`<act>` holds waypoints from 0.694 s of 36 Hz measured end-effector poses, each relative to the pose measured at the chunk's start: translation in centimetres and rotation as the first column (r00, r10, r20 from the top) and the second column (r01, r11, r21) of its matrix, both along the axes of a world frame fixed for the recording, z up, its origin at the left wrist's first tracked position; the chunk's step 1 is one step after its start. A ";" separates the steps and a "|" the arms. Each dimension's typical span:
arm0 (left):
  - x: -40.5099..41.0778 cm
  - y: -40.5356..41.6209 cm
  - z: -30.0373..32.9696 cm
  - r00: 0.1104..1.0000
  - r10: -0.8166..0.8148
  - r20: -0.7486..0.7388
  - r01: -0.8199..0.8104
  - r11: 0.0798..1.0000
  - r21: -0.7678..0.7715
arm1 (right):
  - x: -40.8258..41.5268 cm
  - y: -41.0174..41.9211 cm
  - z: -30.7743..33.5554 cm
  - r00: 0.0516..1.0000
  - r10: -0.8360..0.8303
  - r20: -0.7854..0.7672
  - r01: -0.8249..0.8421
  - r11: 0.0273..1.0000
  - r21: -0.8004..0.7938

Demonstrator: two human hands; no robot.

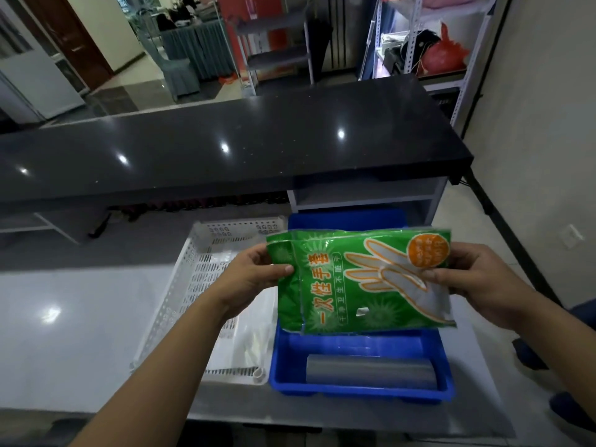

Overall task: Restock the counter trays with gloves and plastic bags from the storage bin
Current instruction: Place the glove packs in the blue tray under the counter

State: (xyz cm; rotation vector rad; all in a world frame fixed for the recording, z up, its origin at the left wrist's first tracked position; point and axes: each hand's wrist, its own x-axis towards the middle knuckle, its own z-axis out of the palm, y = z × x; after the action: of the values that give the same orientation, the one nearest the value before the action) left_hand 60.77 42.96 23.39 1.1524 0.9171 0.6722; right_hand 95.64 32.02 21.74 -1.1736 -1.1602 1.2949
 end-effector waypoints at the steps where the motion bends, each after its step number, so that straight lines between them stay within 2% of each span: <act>1: 0.2 0.4 0.3 1.000 0.016 -0.012 -0.016 1.000 0.018 | 0.1 0.5 0.1 1.000 0.004 -0.011 -0.004 1.000 -0.004; 5: 0.9 2.4 1.3 0.993 0.081 -0.081 -0.070 0.989 0.133 | 0.5 2.7 0.6 1.000 0.010 0.003 -0.010 1.000 -0.022; 9: 1.8 4.8 2.1 0.977 0.140 -0.161 -0.088 0.952 0.294 | 0.8 5.3 0.9 0.976 -0.157 0.150 0.154 0.988 0.029; 12: 2.9 6.6 1.8 0.961 0.207 -0.184 -0.126 0.918 0.375 | 0.5 6.9 0.9 0.950 -0.264 0.166 0.253 0.964 0.084; 18: 4.4 9.1 0.1 0.931 0.323 -0.172 -0.240 0.894 0.378 | -0.4 9.4 -1.2 0.897 -0.418 0.143 0.402 0.906 0.131; 25: 4.8 10.8 -3.1 0.905 0.365 -0.218 -0.277 0.895 0.349 | -0.3 11.3 -5.4 0.800 -0.511 0.315 0.474 0.859 0.190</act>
State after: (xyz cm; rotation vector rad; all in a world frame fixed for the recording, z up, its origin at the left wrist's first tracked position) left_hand 65.57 53.74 20.25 1.4134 1.2969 0.9687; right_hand 95.33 43.30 16.34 -1.5511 -1.0540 0.6278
